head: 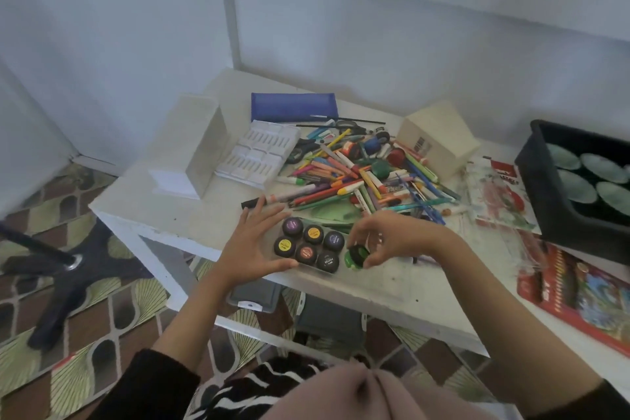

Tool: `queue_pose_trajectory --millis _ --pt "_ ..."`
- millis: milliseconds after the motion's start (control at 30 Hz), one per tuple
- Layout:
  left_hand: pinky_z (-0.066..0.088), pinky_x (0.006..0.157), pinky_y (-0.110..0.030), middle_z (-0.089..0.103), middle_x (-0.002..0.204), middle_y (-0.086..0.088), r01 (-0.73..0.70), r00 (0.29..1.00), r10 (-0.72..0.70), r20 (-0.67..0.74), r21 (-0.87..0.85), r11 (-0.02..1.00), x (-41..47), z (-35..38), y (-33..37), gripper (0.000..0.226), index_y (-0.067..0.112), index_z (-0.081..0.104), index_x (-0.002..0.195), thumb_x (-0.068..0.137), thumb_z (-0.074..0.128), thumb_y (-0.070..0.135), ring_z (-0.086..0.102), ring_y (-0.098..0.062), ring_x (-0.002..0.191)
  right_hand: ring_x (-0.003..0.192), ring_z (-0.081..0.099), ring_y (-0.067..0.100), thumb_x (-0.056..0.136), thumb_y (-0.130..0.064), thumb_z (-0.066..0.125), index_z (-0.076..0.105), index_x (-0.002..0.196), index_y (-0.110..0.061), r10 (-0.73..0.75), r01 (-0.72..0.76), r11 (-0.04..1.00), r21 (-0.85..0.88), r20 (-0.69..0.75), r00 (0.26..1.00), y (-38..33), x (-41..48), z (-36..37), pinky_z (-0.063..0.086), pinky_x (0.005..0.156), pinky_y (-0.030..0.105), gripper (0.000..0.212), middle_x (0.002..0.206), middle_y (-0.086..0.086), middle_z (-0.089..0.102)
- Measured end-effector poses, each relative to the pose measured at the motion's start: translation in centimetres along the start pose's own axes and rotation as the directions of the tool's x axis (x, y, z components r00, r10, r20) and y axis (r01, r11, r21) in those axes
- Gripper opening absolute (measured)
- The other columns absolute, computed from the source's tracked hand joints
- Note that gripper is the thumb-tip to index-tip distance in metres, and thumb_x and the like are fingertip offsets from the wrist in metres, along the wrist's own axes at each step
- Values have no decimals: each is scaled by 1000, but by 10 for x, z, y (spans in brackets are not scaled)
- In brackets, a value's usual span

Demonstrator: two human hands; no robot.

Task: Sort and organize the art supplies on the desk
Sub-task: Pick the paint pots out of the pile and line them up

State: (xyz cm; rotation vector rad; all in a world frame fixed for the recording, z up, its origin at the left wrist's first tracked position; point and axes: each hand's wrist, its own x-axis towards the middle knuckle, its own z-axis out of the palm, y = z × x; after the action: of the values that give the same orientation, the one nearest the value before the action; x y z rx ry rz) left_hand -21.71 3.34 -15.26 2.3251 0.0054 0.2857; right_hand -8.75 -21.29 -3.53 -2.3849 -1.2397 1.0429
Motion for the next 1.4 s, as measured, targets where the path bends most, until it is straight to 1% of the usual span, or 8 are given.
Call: queue_pose_trajectory --millis 167,333,633,867,1000,1133,1267,1400 --pt "-7 116 -36 28 152 19 4 1000 -4 3 12 1000 -1 -1 3 91 34 39 140 62 65 71 -4 -3 146 84 62 12 72 -23 80 64 105 -16 33 -33 999 -41 -9 999 -5 6 17 51 73 25 37 99 2 67" --pt "-6 116 -36 28 152 18 5 1000 -5 3 26 1000 -1 -1 3 93 29 41 141 62 63 73 -4 -3 146 83 63 5 79 -25 75 65 107 -16 46 -44 997 57 -30 998 -3 5 16 51 74 20 31 93 -4 68" --pt "-7 116 -44 15 157 14 -10 1000 11 -5 141 990 1 2 9 103 35 30 145 59 51 87 -14 -5 145 79 60 3 87 -23 65 66 104 -19 137 -75 982 174 -380 915 26 -4 -4 45 65 11 17 94 -4 68" --pt "-6 116 -50 16 157 12 37 999 -30 -40 170 985 1 5 12 90 42 38 139 62 49 87 -15 -10 146 84 55 12 85 -16 66 66 105 -13 207 -130 978 165 -642 738 71 26 -31 39 76 22 20 102 0 59" --pt "-8 115 -55 10 158 14 94 995 -95 -5 189 977 0 3 17 90 45 36 139 61 48 88 -21 -10 144 104 54 23 83 -12 64 57 121 -7 183 -159 983 97 -657 731 87 57 -49 42 86 29 39 120 12 55" --pt "-10 113 -55 -2 159 15 161 985 -169 26 196 967 -3 5 28 95 47 27 142 60 38 94 -25 -13 143 123 40 33 84 -13 61 47 132 -6 168 -215 977 -6 -603 780 94 82 -54 38 96 37 49 130 18 46" --pt "-12 112 -53 -10 158 16 255 966 -260 4 183 950 -9 11 37 100 46 17 143 57 29 97 -25 -17 143 119 42 32 84 -15 62 55 125 -6 117 -227 970 -84 -657 744 97 91 -51 41 95 40 43 124 17 50" --pt "-16 111 -51 -8 158 13 332 943 -333 -17 162 929 -12 18 43 104 43 16 143 54 28 98 -24 -16 143 106 50 28 79 -23 72 62 109 -9 42 -117 992 -43 -769 638 91 72 -48 42 85 36 35 109 11 59"
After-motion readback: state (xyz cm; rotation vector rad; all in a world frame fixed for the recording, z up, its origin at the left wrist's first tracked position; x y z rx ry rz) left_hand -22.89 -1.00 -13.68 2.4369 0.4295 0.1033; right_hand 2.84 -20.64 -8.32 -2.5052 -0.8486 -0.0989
